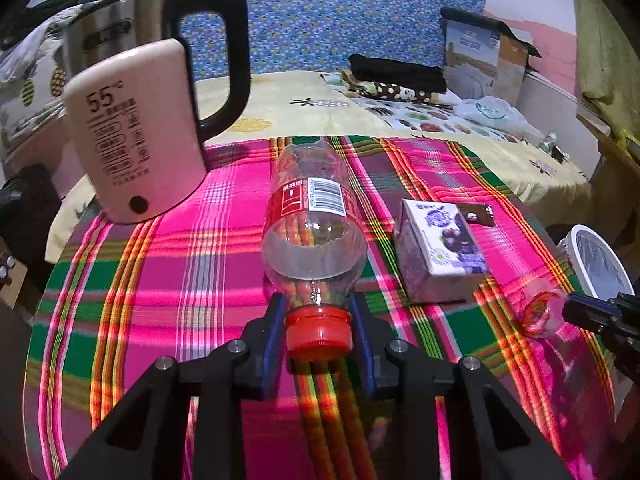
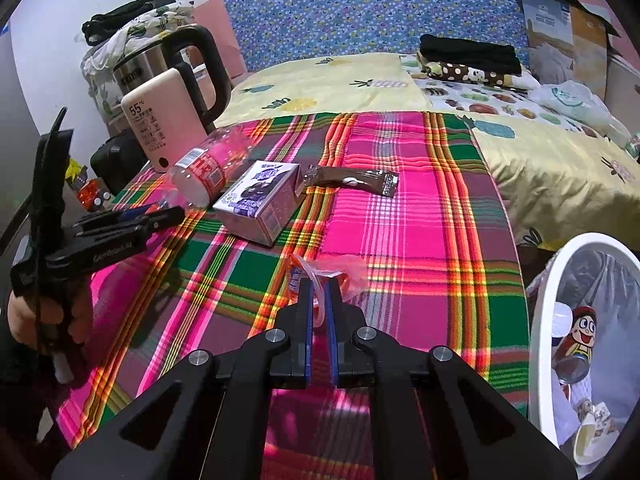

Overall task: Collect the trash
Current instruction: 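Grasp the plastic bottle with the left tool while the right tool grasps the small clear cup, then carry the bottle and clear cup over the bin and release both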

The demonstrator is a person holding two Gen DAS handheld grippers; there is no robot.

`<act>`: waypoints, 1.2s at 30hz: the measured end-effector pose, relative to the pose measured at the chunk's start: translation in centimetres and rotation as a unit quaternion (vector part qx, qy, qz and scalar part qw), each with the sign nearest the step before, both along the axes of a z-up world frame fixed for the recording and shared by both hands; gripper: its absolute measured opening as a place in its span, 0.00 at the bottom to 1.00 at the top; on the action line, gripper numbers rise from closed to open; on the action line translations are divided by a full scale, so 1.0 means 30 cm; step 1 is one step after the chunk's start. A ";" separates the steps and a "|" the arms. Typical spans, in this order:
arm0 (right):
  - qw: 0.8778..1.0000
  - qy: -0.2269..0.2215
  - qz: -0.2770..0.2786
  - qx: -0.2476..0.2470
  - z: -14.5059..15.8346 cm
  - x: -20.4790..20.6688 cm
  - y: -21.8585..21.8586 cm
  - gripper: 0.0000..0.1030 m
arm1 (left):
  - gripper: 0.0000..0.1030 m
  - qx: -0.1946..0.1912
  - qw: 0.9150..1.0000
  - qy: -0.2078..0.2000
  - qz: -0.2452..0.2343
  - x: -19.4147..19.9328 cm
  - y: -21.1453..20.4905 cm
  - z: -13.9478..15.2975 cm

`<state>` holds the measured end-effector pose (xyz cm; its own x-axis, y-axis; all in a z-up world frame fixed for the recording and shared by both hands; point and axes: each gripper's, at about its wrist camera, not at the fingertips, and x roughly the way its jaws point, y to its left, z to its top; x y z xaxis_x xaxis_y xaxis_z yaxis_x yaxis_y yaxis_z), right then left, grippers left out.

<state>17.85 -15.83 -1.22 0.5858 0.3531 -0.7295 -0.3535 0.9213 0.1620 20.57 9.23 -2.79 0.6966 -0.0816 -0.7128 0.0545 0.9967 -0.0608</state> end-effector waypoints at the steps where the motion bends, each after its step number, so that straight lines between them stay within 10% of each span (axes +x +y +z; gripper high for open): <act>1: 1.000 -0.001 -0.001 0.001 0.002 -0.006 -0.005 0.06 | 0.32 0.001 1.000 0.000 0.005 -0.014 -0.006 0.005; 30: 0.999 -0.026 0.008 0.024 0.065 -0.143 -0.063 0.05 | 0.32 -0.021 0.998 -0.047 0.021 -0.360 -0.160 0.137; 36: 1.000 -0.016 0.017 0.001 0.025 -0.082 -0.012 0.27 | 0.32 -0.027 0.998 -0.037 0.032 -0.370 -0.137 0.114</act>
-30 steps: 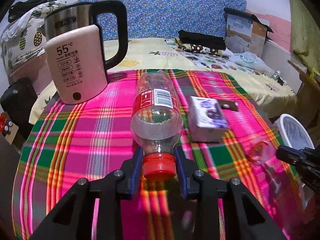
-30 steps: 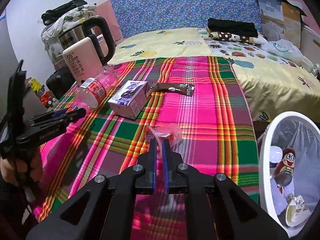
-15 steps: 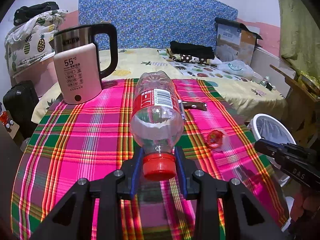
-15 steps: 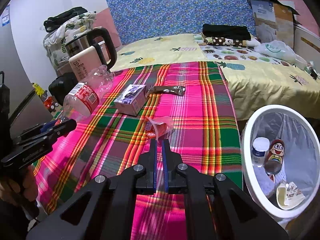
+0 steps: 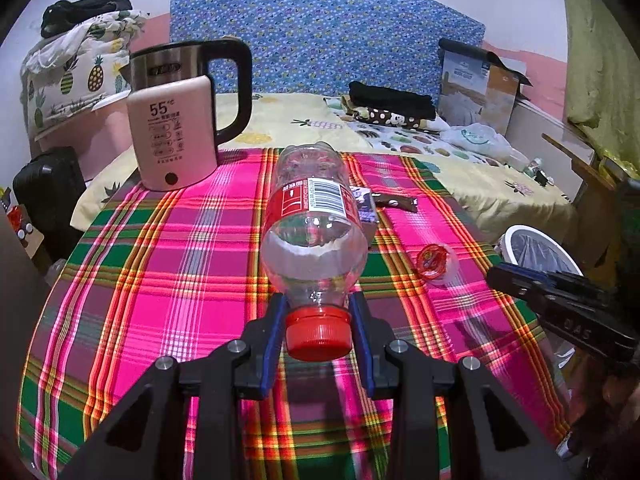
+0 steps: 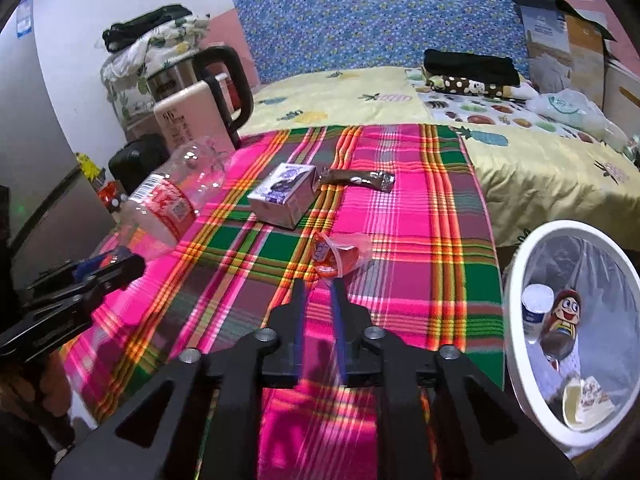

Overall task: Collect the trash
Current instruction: 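Carry the bottle and clear cup over the bin and release both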

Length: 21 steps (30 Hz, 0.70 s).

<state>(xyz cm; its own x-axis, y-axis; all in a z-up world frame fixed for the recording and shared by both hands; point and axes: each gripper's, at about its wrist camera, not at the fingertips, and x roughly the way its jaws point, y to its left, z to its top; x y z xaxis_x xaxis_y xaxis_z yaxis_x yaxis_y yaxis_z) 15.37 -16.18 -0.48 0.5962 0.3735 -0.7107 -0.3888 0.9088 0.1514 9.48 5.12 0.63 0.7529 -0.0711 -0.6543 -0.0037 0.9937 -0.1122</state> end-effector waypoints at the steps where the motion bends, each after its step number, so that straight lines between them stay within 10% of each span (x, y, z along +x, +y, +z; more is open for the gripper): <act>1: 1.000 0.002 0.000 -0.005 -0.009 0.014 0.008 0.34 | 0.32 0.000 1.000 0.001 0.001 0.001 0.005 -0.003; 9: 0.999 0.015 -0.014 -0.024 -0.044 0.074 0.027 0.36 | 0.32 -0.005 1.000 0.010 0.002 0.018 0.019 -0.030; 12: 0.999 0.017 -0.011 -0.027 -0.051 0.076 0.031 0.12 | 0.32 -0.006 1.000 0.013 0.000 0.026 0.016 -0.038; 21: 1.000 0.011 -0.010 -0.022 -0.035 0.049 0.013 0.04 | 0.32 -0.007 1.000 0.016 -0.009 0.031 -0.008 -0.043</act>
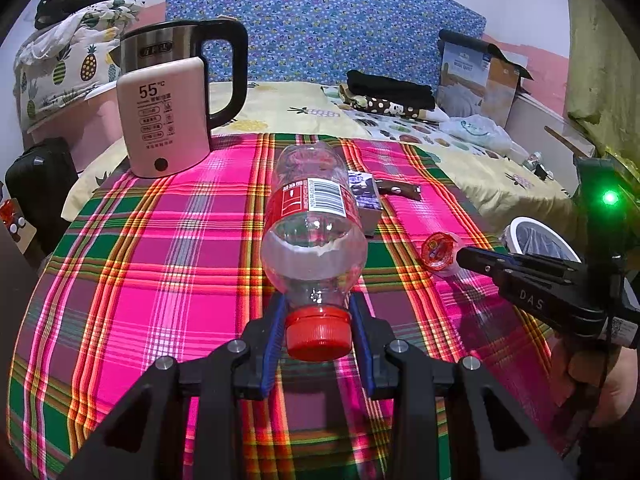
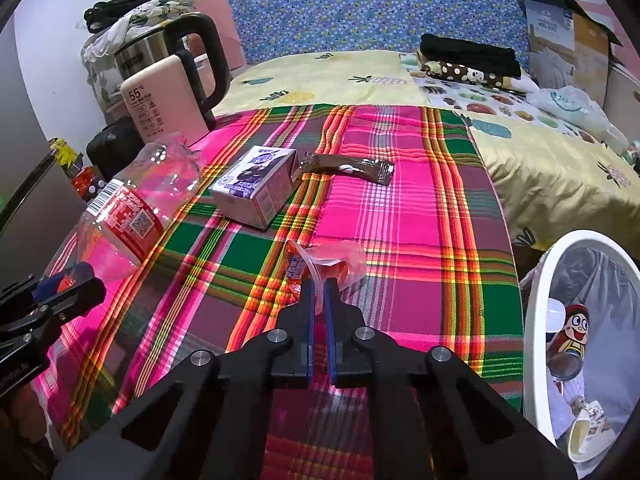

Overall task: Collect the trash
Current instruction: 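Carry the bottle and clear cup over the bin and release both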

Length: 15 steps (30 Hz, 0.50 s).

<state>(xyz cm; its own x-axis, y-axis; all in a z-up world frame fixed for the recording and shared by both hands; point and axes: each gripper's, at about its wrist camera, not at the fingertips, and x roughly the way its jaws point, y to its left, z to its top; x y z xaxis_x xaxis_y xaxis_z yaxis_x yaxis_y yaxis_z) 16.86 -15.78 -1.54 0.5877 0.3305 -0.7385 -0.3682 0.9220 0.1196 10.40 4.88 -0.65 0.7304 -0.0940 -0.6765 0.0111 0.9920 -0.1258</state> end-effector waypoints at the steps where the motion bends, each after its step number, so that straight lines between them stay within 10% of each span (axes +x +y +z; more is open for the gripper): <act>1: 1.000 -0.002 -0.001 0.000 0.002 0.001 -0.001 0.03 | 0.32 0.000 1.000 -0.001 -0.001 -0.002 0.000 0.002; 15: 0.999 -0.026 -0.015 0.013 0.049 -0.007 -0.032 0.03 | 0.32 0.001 1.000 -0.009 -0.005 -0.024 -0.005 0.025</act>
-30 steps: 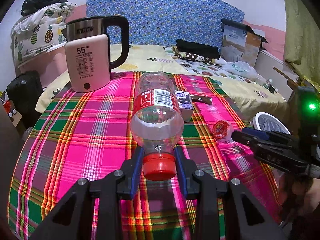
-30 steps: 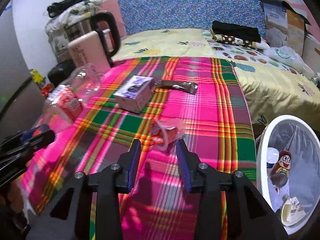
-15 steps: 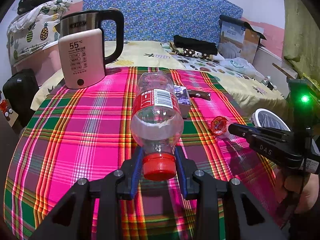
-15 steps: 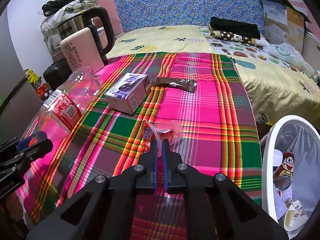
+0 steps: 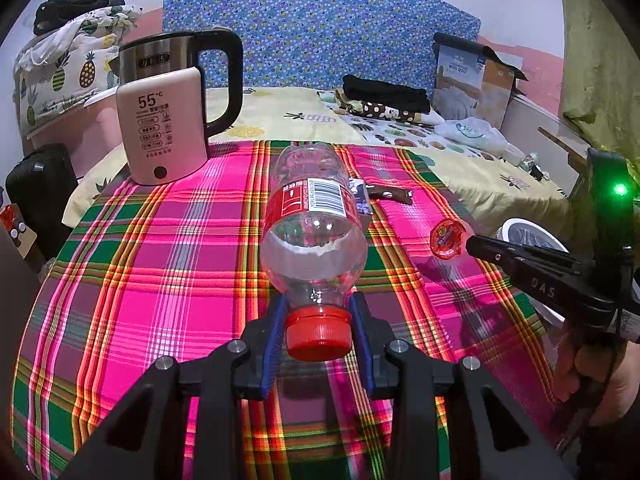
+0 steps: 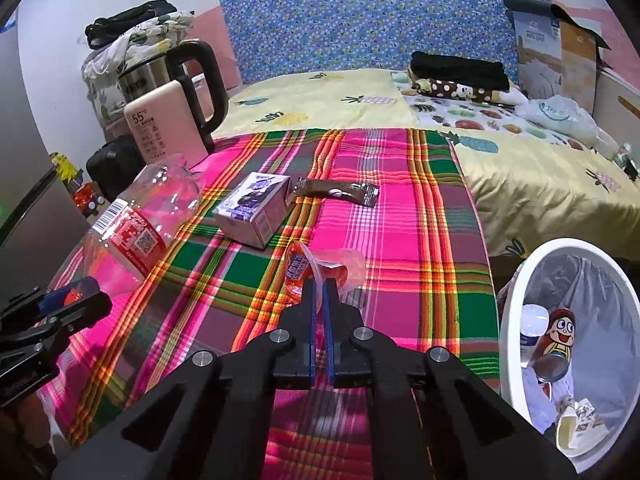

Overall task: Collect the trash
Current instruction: 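Carry the bottle and clear cup over the bin and release both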

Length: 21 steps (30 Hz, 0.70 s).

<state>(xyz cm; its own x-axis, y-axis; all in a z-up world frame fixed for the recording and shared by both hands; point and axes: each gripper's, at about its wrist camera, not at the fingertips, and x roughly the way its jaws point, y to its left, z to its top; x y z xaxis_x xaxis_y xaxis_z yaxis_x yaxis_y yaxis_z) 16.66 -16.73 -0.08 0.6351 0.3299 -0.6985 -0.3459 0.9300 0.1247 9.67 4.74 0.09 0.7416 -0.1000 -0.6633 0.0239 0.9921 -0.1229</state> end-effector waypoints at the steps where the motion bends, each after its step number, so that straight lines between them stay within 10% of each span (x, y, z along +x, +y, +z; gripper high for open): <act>1: 1.000 -0.001 -0.001 0.002 0.005 -0.006 -0.007 0.03 | 0.32 0.000 1.000 -0.001 -0.002 -0.003 -0.005 0.004; 21: 0.998 -0.024 -0.064 0.018 0.072 -0.133 -0.207 0.03 | 0.32 -0.011 0.996 -0.010 -0.093 -0.022 -0.243 0.063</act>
